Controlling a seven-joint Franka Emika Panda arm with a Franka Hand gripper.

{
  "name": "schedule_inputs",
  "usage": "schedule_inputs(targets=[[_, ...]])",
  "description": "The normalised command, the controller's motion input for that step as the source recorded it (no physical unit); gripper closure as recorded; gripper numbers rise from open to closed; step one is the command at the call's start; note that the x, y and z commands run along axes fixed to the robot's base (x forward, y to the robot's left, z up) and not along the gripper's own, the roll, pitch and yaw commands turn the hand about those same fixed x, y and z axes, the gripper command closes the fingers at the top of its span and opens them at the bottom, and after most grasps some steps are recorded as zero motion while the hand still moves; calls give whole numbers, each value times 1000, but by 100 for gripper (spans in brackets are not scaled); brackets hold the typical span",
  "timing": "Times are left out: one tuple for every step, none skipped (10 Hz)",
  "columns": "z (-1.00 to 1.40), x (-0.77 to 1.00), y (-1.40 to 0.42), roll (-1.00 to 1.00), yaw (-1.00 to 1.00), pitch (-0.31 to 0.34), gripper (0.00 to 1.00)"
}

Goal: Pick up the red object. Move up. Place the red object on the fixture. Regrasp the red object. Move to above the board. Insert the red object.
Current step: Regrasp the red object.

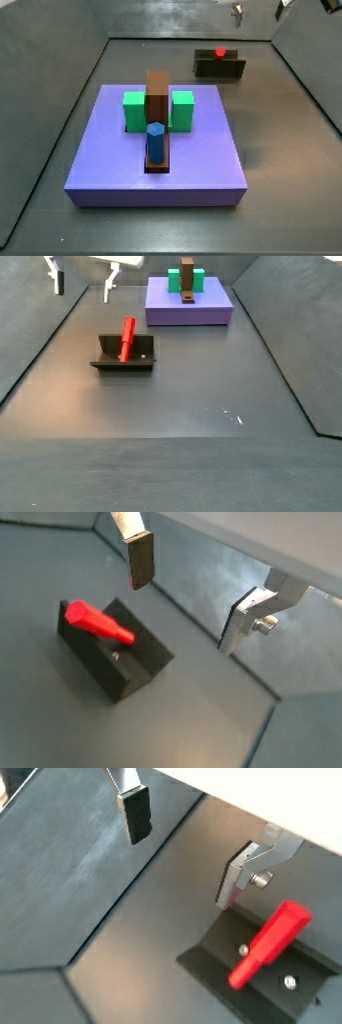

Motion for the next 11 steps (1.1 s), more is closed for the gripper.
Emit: schedule_inputs(targets=[[0, 0, -460, 920, 151, 383, 0], [0, 0, -429, 360, 0, 154, 0], [-154, 0, -214, 380, -6, 0, 0], [-377, -160, -17, 449, -3, 0, 0], [-423, -391, 0, 514, 0, 0, 0], [-386, -486, 109, 354, -31, 0, 0], [-243, -460, 83, 74, 0, 0, 0], [-300, -306, 0, 0, 0, 49, 0], [-300, -271, -17, 11, 0, 69, 0], [-280, -383, 0, 126, 0, 14, 0], [-286, -389, -9, 151, 0, 6, 0]])
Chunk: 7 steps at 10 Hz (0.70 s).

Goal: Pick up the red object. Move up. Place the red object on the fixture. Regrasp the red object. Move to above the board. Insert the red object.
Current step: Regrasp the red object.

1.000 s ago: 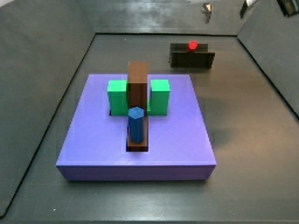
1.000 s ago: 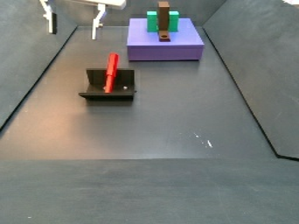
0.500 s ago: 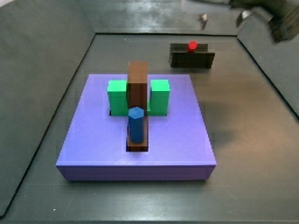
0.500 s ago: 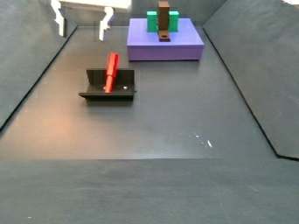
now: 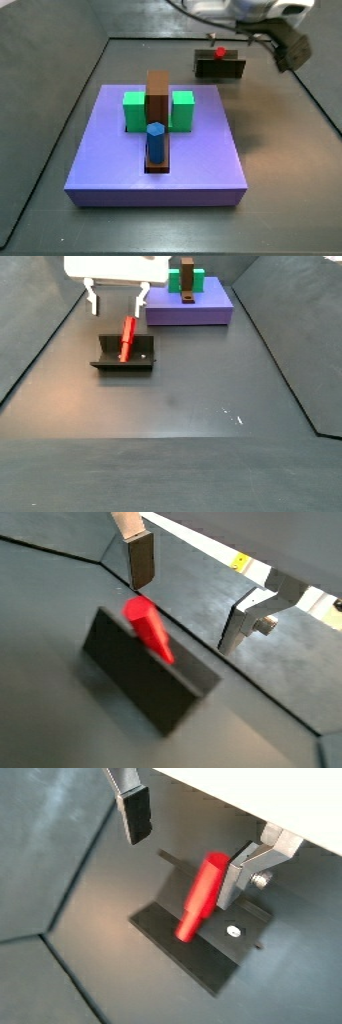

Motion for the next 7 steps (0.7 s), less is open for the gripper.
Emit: schedule_inputs(targets=[[-254, -360, -37, 180, 20, 3, 0], [-174, -306, 0, 231, 43, 0, 0], [-214, -189, 0, 91, 20, 0, 0], [-220, -106, 0, 74, 0, 0, 0], [-209, -89, 0, 57, 0, 0, 0], [-14, 0, 0, 0, 0, 40, 0], [0, 49, 86, -54, 0, 120, 0]])
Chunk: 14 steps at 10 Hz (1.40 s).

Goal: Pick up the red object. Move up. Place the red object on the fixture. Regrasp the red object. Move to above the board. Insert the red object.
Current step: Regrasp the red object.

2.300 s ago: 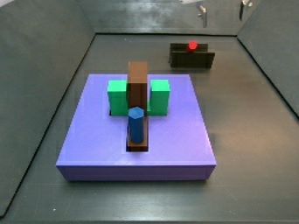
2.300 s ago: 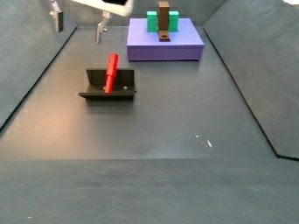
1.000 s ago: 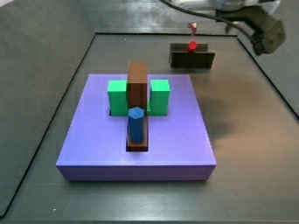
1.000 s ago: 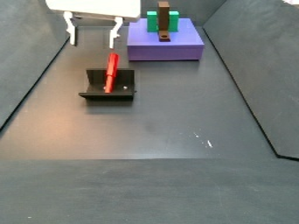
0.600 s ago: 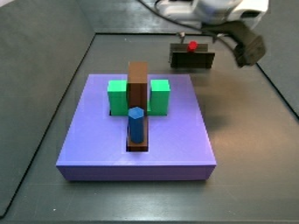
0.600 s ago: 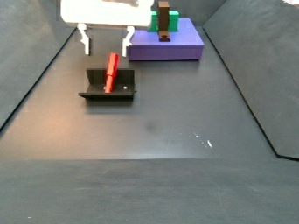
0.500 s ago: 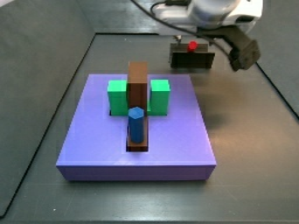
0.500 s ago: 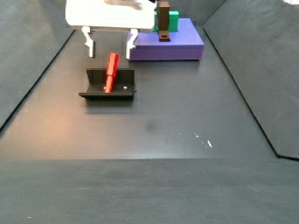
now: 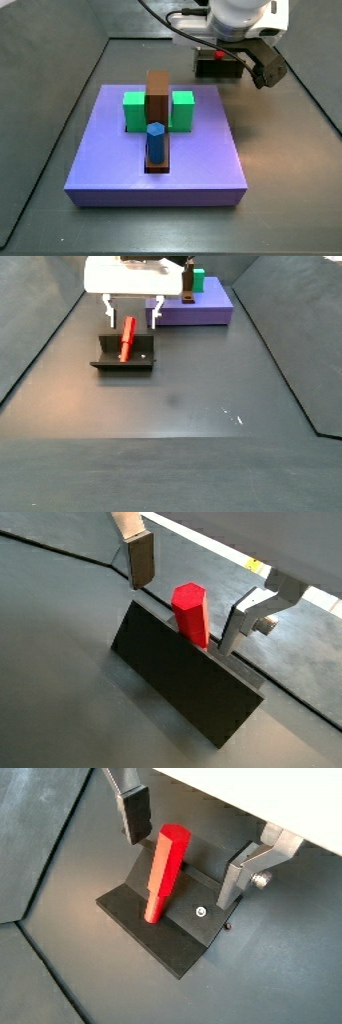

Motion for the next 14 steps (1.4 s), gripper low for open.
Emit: schedule_inputs(targets=[[0, 6, 0, -29, 46, 40, 0], [0, 0, 0, 0, 0, 0, 0], [0, 0, 0, 0, 0, 0, 100], [0, 0, 0, 0, 0, 0, 100], [0, 0, 0, 0, 0, 0, 100], [0, 0, 0, 0, 0, 0, 100], [0, 0, 0, 0, 0, 0, 100], [0, 0, 0, 0, 0, 0, 100], [0, 0, 0, 0, 0, 0, 100], [0, 0, 0, 0, 0, 0, 100], [0, 0, 0, 0, 0, 0, 100], [0, 0, 0, 0, 0, 0, 100], [0, 0, 0, 0, 0, 0, 100], [0, 0, 0, 0, 0, 0, 100]])
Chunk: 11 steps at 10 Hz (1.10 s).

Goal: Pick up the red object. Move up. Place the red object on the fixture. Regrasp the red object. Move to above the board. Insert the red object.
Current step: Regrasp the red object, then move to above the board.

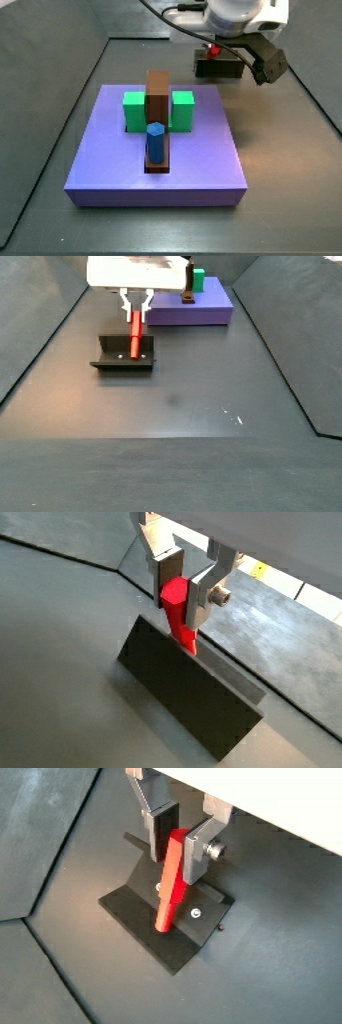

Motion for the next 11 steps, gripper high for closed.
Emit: schedule_inputs(targets=[[0, 0, 0, 0, 0, 0, 100], [0, 0, 0, 0, 0, 0, 100], [0, 0, 0, 0, 0, 0, 100], [0, 0, 0, 0, 0, 0, 100], [1400, 0, 0, 0, 0, 0, 100], [1400, 41, 18, 17, -30, -41, 100], [1400, 14, 24, -44, -71, -27, 100], [1400, 20, 36, -31, -63, -32, 100], [1400, 31, 17, -3, -49, 46, 100], [1400, 29, 3, 5, -38, 83, 100], [1400, 59, 13, -4, -27, 102, 100]])
